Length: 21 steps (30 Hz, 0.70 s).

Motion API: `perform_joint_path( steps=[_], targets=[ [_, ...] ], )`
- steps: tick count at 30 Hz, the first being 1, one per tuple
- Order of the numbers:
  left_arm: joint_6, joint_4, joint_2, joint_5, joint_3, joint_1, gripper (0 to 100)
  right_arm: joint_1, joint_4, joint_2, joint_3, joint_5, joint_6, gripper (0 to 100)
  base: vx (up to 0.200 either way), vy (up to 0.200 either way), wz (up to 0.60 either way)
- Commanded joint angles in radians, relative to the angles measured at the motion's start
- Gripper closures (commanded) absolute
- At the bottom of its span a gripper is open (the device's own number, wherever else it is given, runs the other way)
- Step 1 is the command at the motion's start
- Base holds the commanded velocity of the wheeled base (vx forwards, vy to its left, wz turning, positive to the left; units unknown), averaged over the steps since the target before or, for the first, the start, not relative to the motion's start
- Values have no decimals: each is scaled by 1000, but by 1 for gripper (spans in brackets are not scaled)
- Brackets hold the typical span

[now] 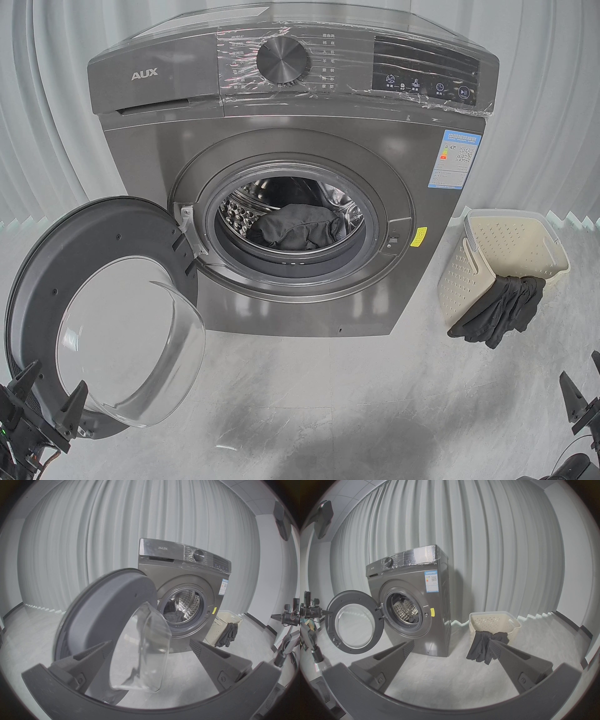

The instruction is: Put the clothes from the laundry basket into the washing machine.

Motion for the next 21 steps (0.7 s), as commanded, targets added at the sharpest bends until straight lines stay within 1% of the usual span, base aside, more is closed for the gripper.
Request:
perform_joint_path(
  steps=[1, 2, 3, 4, 5, 6, 8, 9, 10, 11, 12, 14, 16, 17, 19, 20, 21],
  targets=[
    [15, 135, -242, -58, 17, 117, 0, -104, 32, -151, 18, 8, -7, 0, 0, 0, 0],
    [16, 178, -296, -81, 17, 129, 0, -116, 50, -181, 18, 17, -7, 0, 0, 0, 0],
    [16, 187, -308, -87, 17, 133, 0, -118, 56, -189, 18, 22, -7, 0, 0, 0, 0],
    [18, 235, -360, -119, 17, 156, 0, -127, 96, -234, 18, 43, -9, 0, 0, 0, 0],
    [18, 238, -365, -121, 17, 159, 0, -127, 99, -238, 18, 45, -9, 0, 0, 0, 0],
    [15, 282, -412, -147, 17, 196, 0, -144, 154, -284, 18, 60, -9, 0, 0, 0, 0],
    [13, 331, -449, -172, 17, 233, 0, -159, 213, -327, 18, 68, -11, 0, 0, 0, 0],
    [21, 359, -452, -178, 17, 245, 0, -166, 253, -355, 18, 76, -11, 0, 0, 0, 0],
    [21, 378, -452, -178, 17, 256, 0, -166, 280, -367, 18, 80, -9, 0, 0, 0, 0],
    [21, 378, -452, -178, 17, 256, 0, -166, 280, -367, 18, 80, -9, 0, 0, 0, 0],
    [18, 388, -452, -178, 17, 264, 0, -166, 305, -367, 7, 68, -6, 0, 0, 0, 0],
    [18, 390, -452, -176, 17, 282, 0, -167, 319, -367, 13, 68, 2, 0, 0, 0, 0],
    [22, 391, -464, -181, 17, 330, 0, -169, 320, -367, 12, 66, 3, 0, 0, 0, 0],
    [27, 393, -500, -195, 17, 393, 0, -170, 320, -367, 13, 68, 2, 0, 0, 0, 0],
    [30, 393, -512, -196, 17, 399, 0, -169, 320, -367, 13, 73, -4, 0, 0, 0, 0],
    [30, 393, -509, -192, 17, 391, 0, -169, 325, -367, 16, 83, -11, 0, 0, 0, 0],
    [19, 393, -517, -196, 17, 388, 0, -167, 331, -367, 16, 91, -17, 0, 0, 0, 0]
  ],
)
